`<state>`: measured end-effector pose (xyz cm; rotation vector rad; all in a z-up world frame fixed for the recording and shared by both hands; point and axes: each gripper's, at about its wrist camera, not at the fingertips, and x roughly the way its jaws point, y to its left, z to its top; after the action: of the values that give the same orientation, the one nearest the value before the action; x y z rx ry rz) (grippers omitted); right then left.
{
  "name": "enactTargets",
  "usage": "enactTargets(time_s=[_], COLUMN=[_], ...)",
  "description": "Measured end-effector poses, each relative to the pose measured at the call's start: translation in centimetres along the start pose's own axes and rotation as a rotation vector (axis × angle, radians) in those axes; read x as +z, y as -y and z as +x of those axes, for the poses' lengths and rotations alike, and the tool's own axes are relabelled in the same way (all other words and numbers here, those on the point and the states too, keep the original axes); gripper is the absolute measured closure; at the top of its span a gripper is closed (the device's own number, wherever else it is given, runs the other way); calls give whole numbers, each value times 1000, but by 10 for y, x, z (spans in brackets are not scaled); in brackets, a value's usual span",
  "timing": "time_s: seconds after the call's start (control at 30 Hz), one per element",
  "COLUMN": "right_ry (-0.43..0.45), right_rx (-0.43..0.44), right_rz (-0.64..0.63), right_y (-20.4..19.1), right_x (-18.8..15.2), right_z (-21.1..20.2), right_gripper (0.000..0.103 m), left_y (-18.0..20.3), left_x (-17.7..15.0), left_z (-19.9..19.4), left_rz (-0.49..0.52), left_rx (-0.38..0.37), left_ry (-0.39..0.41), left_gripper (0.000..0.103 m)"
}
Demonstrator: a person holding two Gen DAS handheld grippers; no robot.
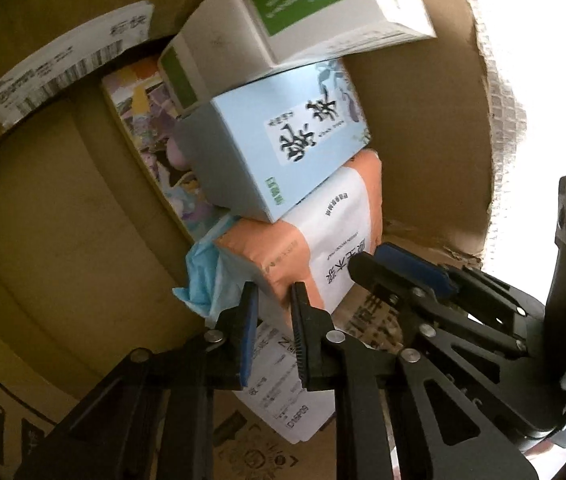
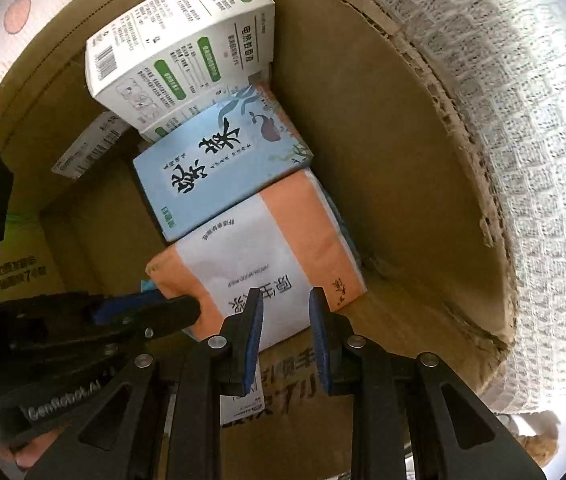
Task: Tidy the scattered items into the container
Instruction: 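Press the tissue pack down in the box and open the left gripper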
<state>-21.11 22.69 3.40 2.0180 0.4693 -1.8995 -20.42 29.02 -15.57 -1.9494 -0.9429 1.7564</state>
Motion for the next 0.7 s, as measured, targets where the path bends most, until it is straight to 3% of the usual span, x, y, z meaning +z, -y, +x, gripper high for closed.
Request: enactTargets(time_s=[0.13,0.27,0.4,0.7], right_ry=[8,-2,0,35], right_rx=[0,-8,-20,-1], right_rz=[16,18,16,67], right_y=[7,14,17,34], right_x=[6,13,16,15], right_z=[6,16,22,32], right_gripper=[83,83,83,82], left_y=[0,6,16,42], left_x=[7,10,10,5], left_z=[9,15,18,12], left_rz=[-30,-21,14,79], left_rx=[-43,-32,-2,117], left_ry=[-6,4,22,58], left_gripper=[85,85,86,77])
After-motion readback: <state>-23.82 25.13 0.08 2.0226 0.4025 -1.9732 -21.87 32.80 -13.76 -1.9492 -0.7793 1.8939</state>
